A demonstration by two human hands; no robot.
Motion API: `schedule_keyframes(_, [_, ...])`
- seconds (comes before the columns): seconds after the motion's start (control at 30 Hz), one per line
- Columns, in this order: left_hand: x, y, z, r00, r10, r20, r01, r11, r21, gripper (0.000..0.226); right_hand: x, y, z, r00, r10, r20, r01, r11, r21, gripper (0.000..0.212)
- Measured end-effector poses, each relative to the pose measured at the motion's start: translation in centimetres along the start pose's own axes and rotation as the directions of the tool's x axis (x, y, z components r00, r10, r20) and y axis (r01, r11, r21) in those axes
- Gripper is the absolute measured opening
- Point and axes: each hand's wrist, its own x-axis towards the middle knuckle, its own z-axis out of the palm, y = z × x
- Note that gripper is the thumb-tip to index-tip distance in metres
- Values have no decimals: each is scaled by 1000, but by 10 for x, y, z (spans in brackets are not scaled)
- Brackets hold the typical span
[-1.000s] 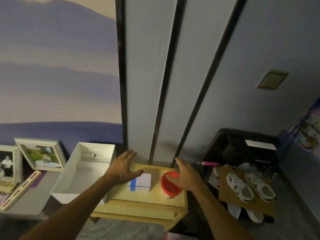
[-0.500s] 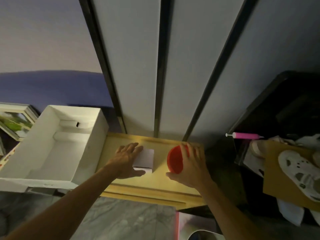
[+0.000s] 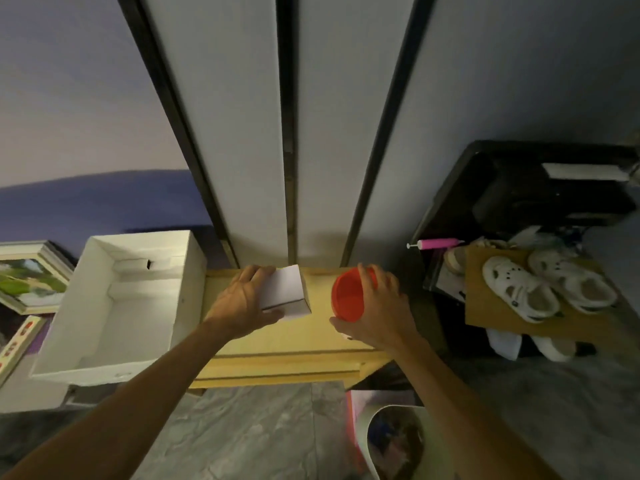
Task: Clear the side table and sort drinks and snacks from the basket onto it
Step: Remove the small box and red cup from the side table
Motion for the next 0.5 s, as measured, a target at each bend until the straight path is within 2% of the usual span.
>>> schedule_keyframes(0.23, [-12,90,-37,982,187,13,-186,981,-45,92,-74,18,-78,981,181,-78,-180,984,12,132])
schedule_keyframes(0.33, [-16,130,-28,961,274,31,-272,961,-57,94,-114,35,-94,956,266,-122,-265,964,22,133])
schedule_keyframes(0.5, [-31,187,12,918,368,148,-370,929,-17,99,-187,72,-94,892,437,-111,-433,899,62,134])
